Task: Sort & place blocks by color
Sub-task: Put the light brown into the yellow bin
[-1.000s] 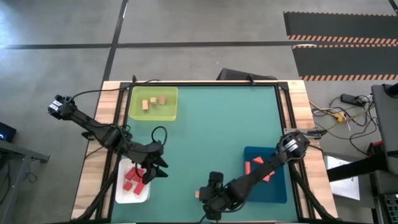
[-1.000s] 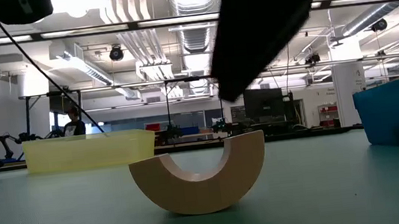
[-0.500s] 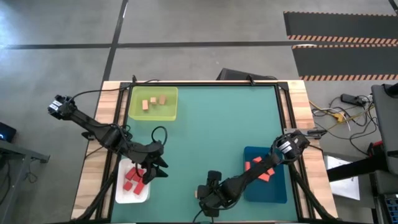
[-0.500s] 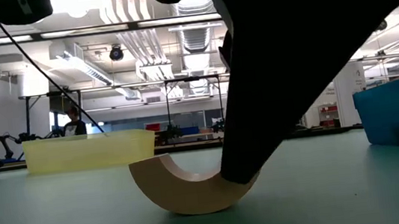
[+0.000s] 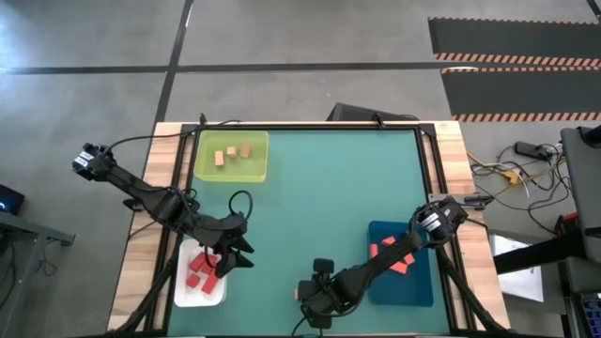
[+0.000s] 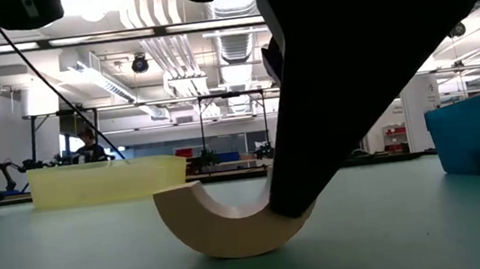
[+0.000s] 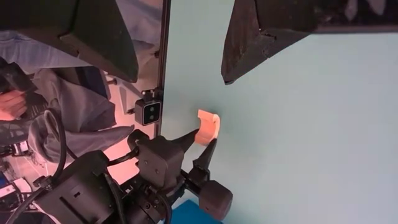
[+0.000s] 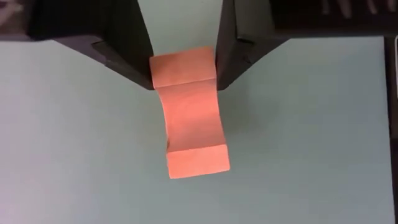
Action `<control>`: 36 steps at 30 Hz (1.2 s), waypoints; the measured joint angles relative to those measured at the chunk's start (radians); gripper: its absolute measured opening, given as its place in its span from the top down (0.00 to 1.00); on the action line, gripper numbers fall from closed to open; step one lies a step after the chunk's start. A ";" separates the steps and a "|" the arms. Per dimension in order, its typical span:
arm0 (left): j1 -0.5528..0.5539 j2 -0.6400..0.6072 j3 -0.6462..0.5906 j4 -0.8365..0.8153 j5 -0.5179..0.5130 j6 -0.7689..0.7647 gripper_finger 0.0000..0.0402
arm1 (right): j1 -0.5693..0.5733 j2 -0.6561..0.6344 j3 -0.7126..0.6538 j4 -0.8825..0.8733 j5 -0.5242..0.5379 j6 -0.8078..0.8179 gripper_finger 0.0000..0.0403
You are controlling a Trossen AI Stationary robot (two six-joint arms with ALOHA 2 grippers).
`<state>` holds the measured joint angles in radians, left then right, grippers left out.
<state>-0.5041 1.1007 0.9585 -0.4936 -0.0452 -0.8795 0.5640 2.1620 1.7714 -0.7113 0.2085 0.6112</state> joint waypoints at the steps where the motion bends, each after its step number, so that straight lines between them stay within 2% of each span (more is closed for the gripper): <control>1: 0.000 0.000 0.000 0.000 0.000 0.003 0.46 | 0.000 0.000 0.000 0.000 -0.004 0.000 0.66; 4: 0.000 0.000 0.000 0.000 0.000 0.004 0.46 | 0.000 0.000 0.000 0.008 -0.007 -0.003 0.69; 12: 0.000 0.000 -0.001 0.009 0.000 0.003 0.46 | 0.000 -0.005 0.004 0.014 -0.007 0.012 0.68; 21: -0.001 0.000 -0.001 0.106 0.006 0.034 0.46 | 0.000 -0.085 0.006 -0.026 0.018 0.058 0.68; 27: 0.000 0.000 0.005 0.217 0.009 0.150 0.46 | 0.000 -0.166 0.005 -0.076 0.121 0.075 0.68; 31: 0.001 0.000 0.003 0.316 0.004 0.230 0.46 | -0.003 -0.240 0.001 -0.101 0.237 0.074 0.68; 36: 0.007 0.001 0.007 0.384 -0.093 0.322 0.46 | -0.006 -0.334 -0.005 -0.095 0.379 0.070 0.68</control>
<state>-0.4970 1.1015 0.9654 -0.1096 -0.1381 -0.5579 0.5575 1.8283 1.7666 -0.8060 0.5874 0.6809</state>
